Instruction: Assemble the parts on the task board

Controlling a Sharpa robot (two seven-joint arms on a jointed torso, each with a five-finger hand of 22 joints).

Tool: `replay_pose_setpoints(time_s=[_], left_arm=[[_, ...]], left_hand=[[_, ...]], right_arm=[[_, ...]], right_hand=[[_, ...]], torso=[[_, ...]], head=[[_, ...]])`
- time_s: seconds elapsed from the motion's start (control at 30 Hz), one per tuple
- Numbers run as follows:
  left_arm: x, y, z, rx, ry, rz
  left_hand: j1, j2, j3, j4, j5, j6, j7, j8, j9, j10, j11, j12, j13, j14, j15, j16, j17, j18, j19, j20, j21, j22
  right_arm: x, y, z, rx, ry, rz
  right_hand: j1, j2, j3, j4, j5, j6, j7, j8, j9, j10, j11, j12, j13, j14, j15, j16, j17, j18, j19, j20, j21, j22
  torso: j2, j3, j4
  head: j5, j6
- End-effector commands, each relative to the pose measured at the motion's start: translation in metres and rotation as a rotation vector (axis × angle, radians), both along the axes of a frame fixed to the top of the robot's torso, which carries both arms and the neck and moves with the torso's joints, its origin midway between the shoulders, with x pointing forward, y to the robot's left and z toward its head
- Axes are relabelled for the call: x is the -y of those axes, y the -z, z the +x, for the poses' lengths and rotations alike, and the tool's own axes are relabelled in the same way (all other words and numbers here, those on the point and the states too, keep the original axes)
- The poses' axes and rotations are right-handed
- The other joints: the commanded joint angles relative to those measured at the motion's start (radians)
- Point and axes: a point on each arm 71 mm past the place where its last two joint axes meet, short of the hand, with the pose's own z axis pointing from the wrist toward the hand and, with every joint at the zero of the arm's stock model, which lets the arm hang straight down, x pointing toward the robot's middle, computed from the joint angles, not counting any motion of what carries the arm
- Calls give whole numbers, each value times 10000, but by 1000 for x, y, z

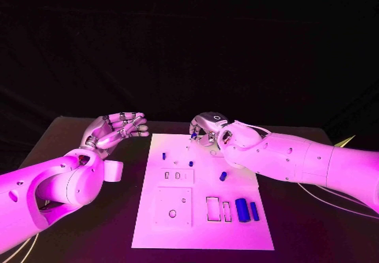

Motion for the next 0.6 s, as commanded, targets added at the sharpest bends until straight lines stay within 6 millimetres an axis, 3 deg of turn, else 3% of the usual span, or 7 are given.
replay_pose_setpoints(time_s=[0.03,0.6], left_arm=[[3,-2,0,37,196,-110],[4,-2,1,40,204,-107]], left_hand=[[-57,-33,79,6,-66,-79,274,-35,13,19,73,-52,-2,5,53,-12,8,90,-28,-14,37,10],[-47,-35,95,-6,-70,-80,275,-37,14,20,73,-61,-1,7,52,-14,23,90,-37,-14,52,18]], right_arm=[[-1,2,1,-80,-36,-69],[-10,8,2,-308,-187,-199]], right_hand=[[86,82,-1,-54,32,2,41,35,15,196,-146,68,111,357,-84,54,-14,-133,123,-58,15,814],[37,54,-13,-56,5,-55,63,10,37,154,-122,46,109,353,-63,58,-27,-128,106,-45,1,794]], torso=[[-2,6,-4],[6,-4,0]], head=[[24,-15],[107,-24]])
